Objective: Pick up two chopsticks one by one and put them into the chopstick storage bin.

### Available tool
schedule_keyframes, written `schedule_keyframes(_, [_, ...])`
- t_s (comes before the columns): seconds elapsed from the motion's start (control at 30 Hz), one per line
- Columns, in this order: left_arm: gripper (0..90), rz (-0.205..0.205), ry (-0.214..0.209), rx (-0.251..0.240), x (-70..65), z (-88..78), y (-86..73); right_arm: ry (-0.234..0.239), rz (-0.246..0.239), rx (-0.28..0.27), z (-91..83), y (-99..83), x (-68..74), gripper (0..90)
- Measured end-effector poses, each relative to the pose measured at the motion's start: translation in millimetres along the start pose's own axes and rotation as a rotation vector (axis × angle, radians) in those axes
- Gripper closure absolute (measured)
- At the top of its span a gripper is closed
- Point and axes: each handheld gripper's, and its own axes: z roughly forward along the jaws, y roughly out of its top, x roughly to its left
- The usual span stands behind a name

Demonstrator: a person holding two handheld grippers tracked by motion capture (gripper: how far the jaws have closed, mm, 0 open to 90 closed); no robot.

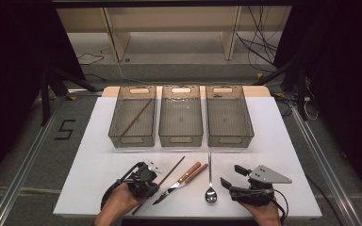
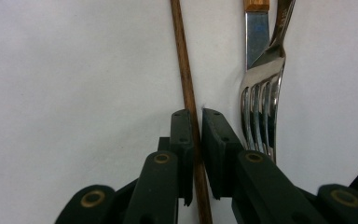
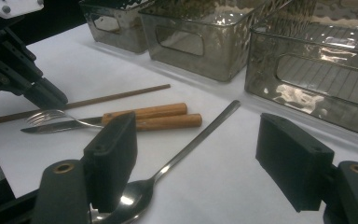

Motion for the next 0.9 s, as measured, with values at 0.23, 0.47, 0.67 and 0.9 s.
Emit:
schedule_keyframes(0.23, [84.6, -0.011, -0.01, -0.019, 2.3, 0.4, -0.9, 0.001, 0.0, 0.0, 0.1, 0.0, 0.3, 29.8])
schedule_keyframes(0.47, [84.8, -0.031, -0.011, -0.047, 9.4, -0.3, -2.0, 0.001, 0.002, 0.002, -0.3, 0.0, -0.1, 29.8])
schedule_keyframes(0.67, [84.8, -0.063, -0.019, -0.088, 19.8, -9.0, -4.4, 0.001, 0.003, 0.003, -0.3, 0.0, -0.3, 29.8])
schedule_keyframes(0.9, [84.8, -0.062, -0.046, -0.113, 26.9, -16.7, -5.8, 0.002, 0.004, 0.003, -0.2, -0.1, -0.2, 29.8])
